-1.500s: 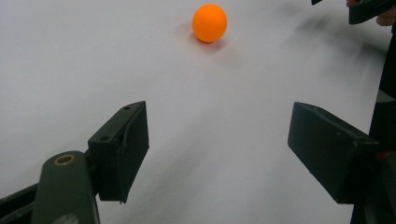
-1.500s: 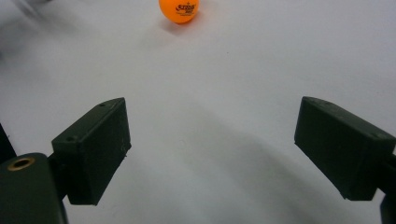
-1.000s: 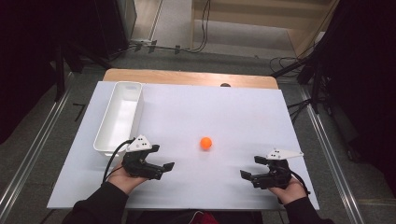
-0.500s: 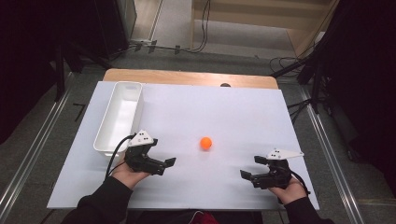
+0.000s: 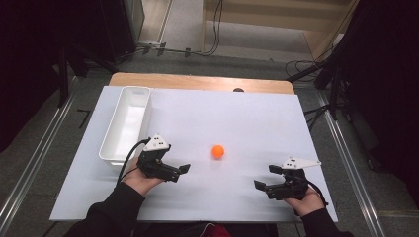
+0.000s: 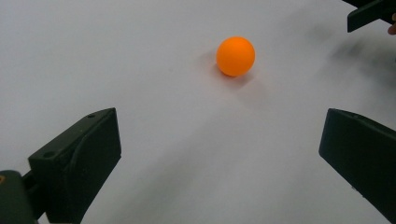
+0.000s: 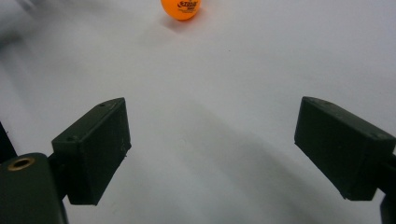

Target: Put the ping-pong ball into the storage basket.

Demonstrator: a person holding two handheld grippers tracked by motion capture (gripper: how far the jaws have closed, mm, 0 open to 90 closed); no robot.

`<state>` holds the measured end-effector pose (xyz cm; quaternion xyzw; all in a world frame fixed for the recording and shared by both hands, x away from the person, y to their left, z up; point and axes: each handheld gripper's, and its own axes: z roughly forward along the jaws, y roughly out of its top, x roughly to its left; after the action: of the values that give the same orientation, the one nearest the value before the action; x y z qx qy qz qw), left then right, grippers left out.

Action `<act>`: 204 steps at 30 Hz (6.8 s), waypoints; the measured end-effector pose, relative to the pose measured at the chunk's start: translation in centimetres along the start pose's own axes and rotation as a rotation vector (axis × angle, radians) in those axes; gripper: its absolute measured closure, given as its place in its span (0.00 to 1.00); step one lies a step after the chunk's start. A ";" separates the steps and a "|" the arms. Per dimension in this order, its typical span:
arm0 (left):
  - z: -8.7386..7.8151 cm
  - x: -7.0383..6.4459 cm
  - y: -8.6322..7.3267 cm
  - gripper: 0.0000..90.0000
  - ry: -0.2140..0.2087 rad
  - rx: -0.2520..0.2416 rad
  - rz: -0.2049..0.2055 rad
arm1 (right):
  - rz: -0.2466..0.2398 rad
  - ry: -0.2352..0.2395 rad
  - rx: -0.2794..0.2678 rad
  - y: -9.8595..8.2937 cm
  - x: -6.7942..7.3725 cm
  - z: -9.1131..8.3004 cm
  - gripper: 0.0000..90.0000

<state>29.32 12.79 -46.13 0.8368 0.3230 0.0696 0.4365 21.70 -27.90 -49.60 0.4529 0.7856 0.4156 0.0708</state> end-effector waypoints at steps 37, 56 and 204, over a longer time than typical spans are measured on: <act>2.7 -0.6 2.8 0.00 -0.036 0.010 0.048 | 0.002 0.001 -0.008 0.1 -0.1 -0.1 0.10; 4.6 -0.8 4.1 0.00 -0.061 0.031 0.073 | -0.007 0.003 -0.006 0.1 -0.1 0.0 0.10; 14.3 -2.2 3.8 0.17 -0.019 0.139 0.230 | -0.024 0.030 0.039 0.0 0.3 0.4 0.10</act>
<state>35.15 0.09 -51.54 0.8971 0.2248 0.0889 0.3698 21.70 -27.46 -49.78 0.4383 0.7999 0.4062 0.0554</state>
